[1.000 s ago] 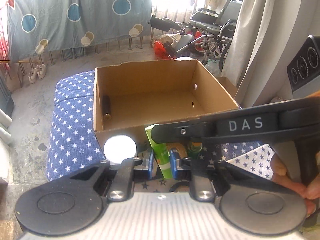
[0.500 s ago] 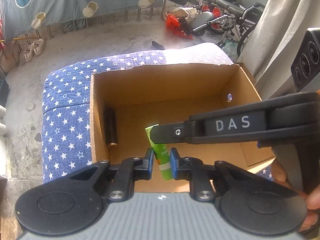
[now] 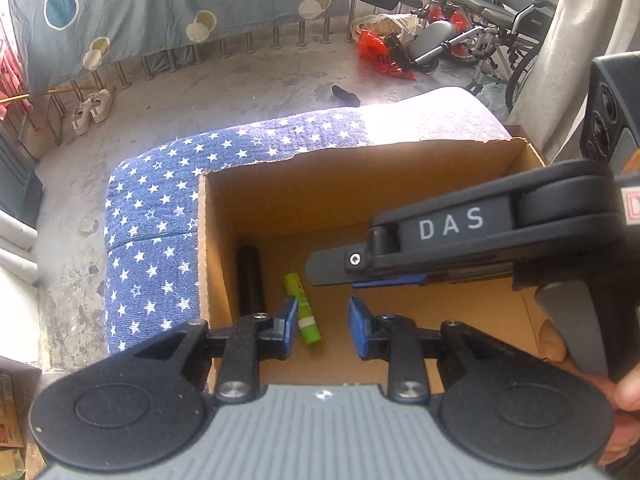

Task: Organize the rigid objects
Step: 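Carry the green tube into the box and open the right gripper, then grasp the black mouse inside the pink bowl with the right gripper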

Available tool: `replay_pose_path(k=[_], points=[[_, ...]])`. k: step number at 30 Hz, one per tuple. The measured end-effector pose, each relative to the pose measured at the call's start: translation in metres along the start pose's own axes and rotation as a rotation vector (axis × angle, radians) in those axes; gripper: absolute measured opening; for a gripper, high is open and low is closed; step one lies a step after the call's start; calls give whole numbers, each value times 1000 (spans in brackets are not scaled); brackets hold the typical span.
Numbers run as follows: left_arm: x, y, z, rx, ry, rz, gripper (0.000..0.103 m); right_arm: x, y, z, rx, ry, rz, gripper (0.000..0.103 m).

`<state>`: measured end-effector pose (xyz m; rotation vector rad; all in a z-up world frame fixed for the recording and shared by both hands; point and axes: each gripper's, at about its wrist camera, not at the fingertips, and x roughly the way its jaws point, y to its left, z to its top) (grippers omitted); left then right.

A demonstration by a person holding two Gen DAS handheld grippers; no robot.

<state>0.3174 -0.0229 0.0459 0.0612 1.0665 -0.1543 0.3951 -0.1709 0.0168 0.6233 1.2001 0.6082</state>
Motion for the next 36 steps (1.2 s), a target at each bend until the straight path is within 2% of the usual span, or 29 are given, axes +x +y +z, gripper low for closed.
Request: replay_pose_path(k=[6,10,14,19,22,25,30,36], points=[[-62,-6,-34,13,-92,-33,35,-73,8,-46,-49,-96,72,29],[-102,-10,-77,35,-135,-53,37,-116,9,-94,-70,-146,120,29],[-117,-13,-126,74,-104,-81,39,-133,6,-148,-80,-121,142,29],[-101,-14,-192,107,2,-128,39,-104,1,-209,-69,8,112,29],[-81,-19,-221,125,50,-117,39,-78,-3,-241,-53,87,59,29],[-61,-25,-244,153,76,-80,37,-53,-7,-258,-35,153,12,29],[-45,-29,-255,163,89,-75,37,-22,-13,-265,-5,209,-71,29],[-41,-30,-257,156,85,-91,38,-8,-16,-269,18,218,-121,30]])
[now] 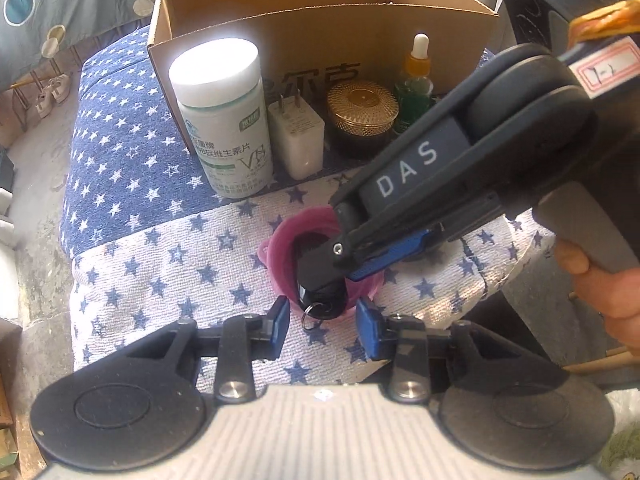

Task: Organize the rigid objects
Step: 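Grasp the black mouse inside the pink bowl with the right gripper, then carry the black mouse into the box and open the right gripper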

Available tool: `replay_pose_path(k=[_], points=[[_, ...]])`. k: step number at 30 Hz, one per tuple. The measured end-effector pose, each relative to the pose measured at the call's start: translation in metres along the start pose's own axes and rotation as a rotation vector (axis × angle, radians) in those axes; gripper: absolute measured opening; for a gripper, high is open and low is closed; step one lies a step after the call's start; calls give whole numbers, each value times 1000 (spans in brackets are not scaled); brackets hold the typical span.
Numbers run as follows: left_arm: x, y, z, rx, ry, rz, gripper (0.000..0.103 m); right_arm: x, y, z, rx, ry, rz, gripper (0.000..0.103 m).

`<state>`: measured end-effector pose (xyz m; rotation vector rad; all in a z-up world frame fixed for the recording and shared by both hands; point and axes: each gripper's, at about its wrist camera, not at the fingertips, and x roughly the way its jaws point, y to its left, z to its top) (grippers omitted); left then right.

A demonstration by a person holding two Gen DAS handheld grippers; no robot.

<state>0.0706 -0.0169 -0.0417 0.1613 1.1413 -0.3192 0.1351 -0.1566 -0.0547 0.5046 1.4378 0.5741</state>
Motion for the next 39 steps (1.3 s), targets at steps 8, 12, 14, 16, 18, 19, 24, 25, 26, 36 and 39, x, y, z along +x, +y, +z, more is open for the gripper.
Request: replay_pose_path(k=[8,12,14,16,18,19,24,25,26,36,39], points=[[1,-1,2,-17,-4,-8,40,10,-9,9,59,-16,27,30],[1,0,2,-34,5,-15,41,16,-13,4,74,5,68,30],[1,2,2,-46,5,-21,41,16,-11,2,59,-3,67,28],[0,2,1,-54,4,-23,40,17,-11,2,52,-12,73,27],[0,2,0,-66,3,-25,40,18,-10,1,47,-20,81,27],[-1,2,0,-72,4,-26,39,17,-11,0,47,-25,86,27],[-7,-3,-3,-77,-7,-11,34,7,-2,-5,0,-42,107,26],[-10,-4,-3,-77,-10,-10,34,5,0,-6,-9,-47,106,26],[-13,-6,-4,-77,-15,-9,34,3,0,-6,-9,-50,110,26],[-61,-7,24,-59,-130,-1,34,-56,25,-1,-74,-128,159,26],[-86,-3,48,-52,-187,-8,34,-87,45,10,-127,-180,169,25]])
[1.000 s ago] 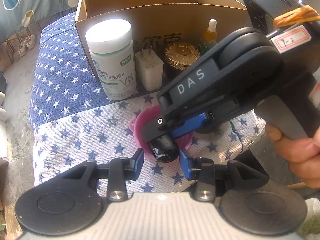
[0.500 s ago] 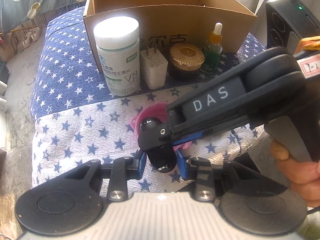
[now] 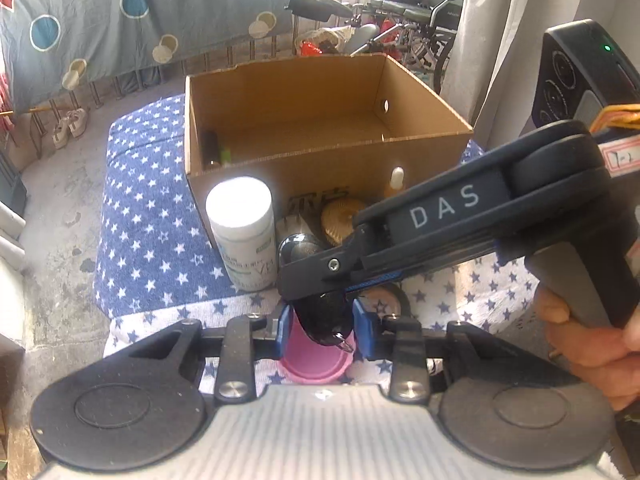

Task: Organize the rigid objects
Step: 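Carry the black mouse into the box and open the right gripper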

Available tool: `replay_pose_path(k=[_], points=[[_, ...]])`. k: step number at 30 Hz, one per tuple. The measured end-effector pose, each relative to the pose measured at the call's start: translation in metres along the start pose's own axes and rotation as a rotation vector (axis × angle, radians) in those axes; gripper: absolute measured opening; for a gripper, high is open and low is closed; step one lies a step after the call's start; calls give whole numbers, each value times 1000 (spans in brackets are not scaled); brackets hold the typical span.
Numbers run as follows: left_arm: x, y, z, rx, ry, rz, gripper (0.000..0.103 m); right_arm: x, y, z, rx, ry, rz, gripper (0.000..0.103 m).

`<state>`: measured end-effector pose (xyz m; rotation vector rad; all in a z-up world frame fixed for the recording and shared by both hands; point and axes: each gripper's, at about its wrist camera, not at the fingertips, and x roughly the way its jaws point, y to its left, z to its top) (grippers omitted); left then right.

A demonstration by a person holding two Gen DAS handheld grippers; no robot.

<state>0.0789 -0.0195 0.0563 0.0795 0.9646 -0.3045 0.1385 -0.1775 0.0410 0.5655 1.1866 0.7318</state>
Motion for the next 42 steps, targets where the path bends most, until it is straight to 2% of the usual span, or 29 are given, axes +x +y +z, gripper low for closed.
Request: replay_pose_path(k=[3,6,9,12,19,24,27,29,33,37,42], points=[[-10,4,35,-9,-28,-13,34,-23,18,27,-39,-40,15,23],[-8,14,70,-35,-24,-47,33,-34,31,60,-58,-70,11,22],[9,26,104,-72,13,-79,33,-36,27,93,-39,-74,1,21],[42,40,135,-103,65,-95,33,-28,13,130,5,-59,-16,21],[137,61,189,-110,163,-36,33,20,-45,220,124,27,-49,21],[192,68,210,-99,206,56,33,67,-80,262,156,59,-86,23],[210,69,216,-86,211,109,34,91,-90,274,156,62,-106,25],[216,68,217,-76,209,133,37,102,-94,283,152,64,-118,33],[211,68,218,-80,189,158,39,110,-99,288,164,60,-115,40],[184,66,216,-86,151,154,39,89,-94,283,149,25,-106,42],[121,57,199,-61,63,141,44,29,-80,253,115,-57,-57,42]])
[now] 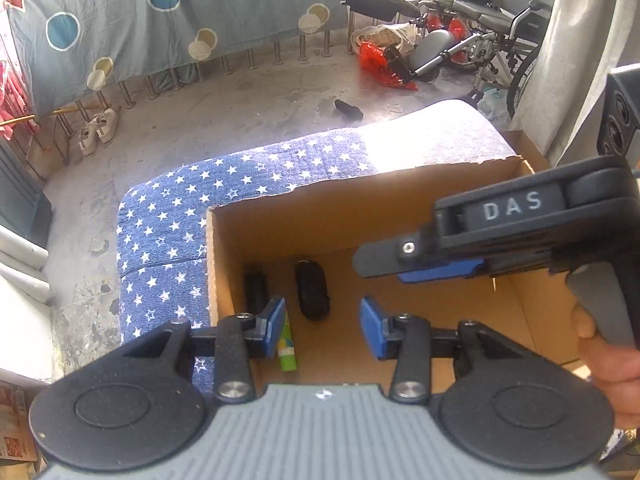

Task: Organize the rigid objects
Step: 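Grasp the rim of the pink bowl with the right gripper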

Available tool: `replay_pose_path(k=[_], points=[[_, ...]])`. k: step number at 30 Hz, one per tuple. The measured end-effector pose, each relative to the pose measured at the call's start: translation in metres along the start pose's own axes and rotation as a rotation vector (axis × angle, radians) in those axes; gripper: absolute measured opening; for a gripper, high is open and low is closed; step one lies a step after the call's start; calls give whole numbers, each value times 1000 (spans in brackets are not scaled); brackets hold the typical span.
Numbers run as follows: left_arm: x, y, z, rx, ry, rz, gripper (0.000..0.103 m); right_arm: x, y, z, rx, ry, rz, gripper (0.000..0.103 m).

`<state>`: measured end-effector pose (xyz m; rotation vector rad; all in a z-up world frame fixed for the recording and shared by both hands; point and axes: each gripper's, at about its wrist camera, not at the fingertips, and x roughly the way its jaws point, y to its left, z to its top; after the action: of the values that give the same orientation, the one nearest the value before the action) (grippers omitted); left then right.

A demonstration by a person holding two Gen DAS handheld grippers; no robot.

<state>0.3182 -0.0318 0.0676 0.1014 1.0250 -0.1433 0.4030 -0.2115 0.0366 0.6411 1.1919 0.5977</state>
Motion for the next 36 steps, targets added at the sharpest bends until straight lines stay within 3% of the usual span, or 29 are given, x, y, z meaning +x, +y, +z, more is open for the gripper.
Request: replay_pose_path(k=[6,9,12,19,26,31,36], points=[[-76,0,-58,27,-72,-33,49,-91,6,-81,-36,-123,95,43],[-95,-4,-97,51,-65,-62,52,-115,6,-130,-56,-125,120,43],[-98,-11,-140,88,-20,-93,52,-116,1,-173,-54,-77,116,43],[-73,-29,-237,177,80,-167,59,-71,-16,-256,-26,64,65,43],[-42,-44,-270,212,101,-77,60,-19,-3,-265,-137,97,-45,40],[-34,-42,-271,216,94,-77,69,3,13,-259,-257,93,-124,38],[-20,-43,-271,222,106,-68,69,26,14,-262,-321,124,-189,32]])
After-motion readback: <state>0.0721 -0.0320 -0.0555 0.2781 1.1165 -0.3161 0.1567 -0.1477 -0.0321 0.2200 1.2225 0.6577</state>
